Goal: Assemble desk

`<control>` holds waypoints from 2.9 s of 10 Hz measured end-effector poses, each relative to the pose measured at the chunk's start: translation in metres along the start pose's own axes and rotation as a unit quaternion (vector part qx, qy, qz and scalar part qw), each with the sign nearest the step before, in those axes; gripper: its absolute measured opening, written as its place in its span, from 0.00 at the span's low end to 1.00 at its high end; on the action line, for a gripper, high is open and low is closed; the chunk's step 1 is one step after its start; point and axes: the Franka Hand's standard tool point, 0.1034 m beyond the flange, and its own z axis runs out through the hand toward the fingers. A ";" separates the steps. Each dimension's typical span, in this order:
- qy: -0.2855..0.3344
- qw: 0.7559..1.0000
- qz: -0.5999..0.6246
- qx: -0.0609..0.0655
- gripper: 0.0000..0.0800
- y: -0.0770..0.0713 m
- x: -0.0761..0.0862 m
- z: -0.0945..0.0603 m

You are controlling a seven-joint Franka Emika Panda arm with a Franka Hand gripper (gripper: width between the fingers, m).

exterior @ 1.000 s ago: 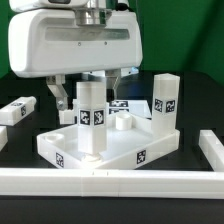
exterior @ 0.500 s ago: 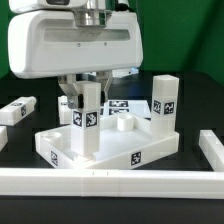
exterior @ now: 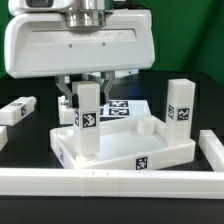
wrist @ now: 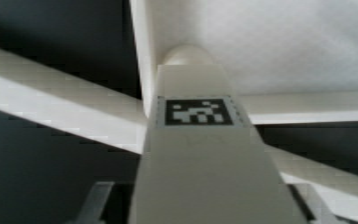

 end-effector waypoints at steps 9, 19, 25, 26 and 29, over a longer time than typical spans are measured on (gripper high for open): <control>0.011 0.930 0.368 0.008 0.36 0.005 0.001 0.004; 0.007 0.670 0.742 0.017 0.37 0.004 -0.002 0.005; 0.003 0.795 0.606 0.013 0.79 -0.001 0.000 0.005; 0.003 0.832 0.554 0.013 0.80 0.000 0.000 0.004; 0.002 0.901 0.434 0.014 0.81 -0.001 0.001 0.004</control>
Offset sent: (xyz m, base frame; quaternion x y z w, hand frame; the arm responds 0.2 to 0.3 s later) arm -0.0009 -0.0081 -0.0158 -0.0057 -0.0073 0.2639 0.9645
